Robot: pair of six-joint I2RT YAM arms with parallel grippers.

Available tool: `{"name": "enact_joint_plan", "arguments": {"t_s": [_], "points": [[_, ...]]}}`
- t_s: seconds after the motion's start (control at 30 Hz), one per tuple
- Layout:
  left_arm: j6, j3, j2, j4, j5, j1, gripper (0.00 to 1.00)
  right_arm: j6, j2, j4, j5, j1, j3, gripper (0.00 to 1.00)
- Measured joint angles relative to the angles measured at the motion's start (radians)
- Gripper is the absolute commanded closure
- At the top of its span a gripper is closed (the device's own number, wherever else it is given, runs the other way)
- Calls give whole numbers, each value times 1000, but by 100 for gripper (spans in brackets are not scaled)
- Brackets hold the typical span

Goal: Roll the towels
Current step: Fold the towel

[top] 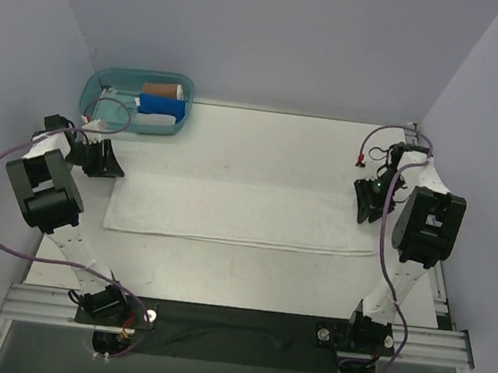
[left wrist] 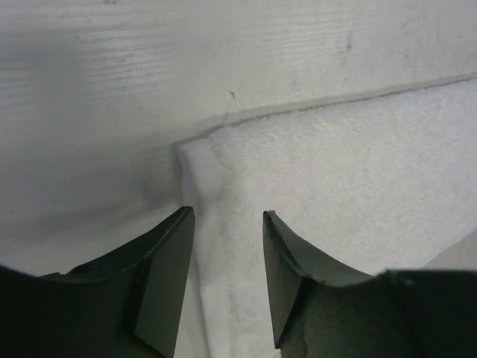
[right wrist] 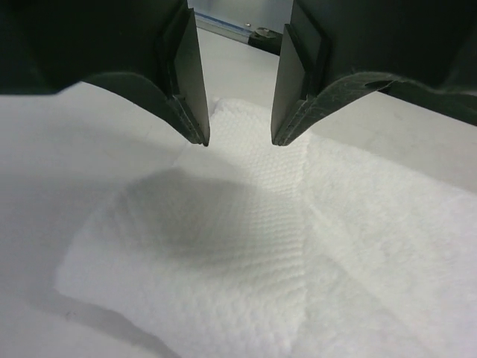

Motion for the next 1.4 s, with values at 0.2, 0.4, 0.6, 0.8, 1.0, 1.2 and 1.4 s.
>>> {"name": "enact_joint_plan", "arguments": {"t_s": [0.2, 0.4, 0.6, 0.8, 1.0, 1.2, 1.4], "points": [[49, 0, -153, -30, -1, -11, 48, 31, -79, -49, -123, -66, 127, 64], [42, -37, -210, 2, 76, -55, 57, 140, -16, -60, -273, -83, 272, 80], [-48, -101, -135, 81, 128, -106, 64, 242, 134, -27, -359, -21, 305, 87], [-140, -105, -29, 174, 105, -98, 74, 294, 267, -5, -320, -14, 305, 89], [-209, -101, 36, 210, 72, -90, 79, 350, 313, -20, -324, -81, 328, 89], [-249, -92, 46, 211, 65, -90, 82, 367, 331, -22, -302, -100, 368, 92], [-256, -89, 46, 203, 74, -79, 66, 383, 338, -26, -288, -99, 390, 87]]}}
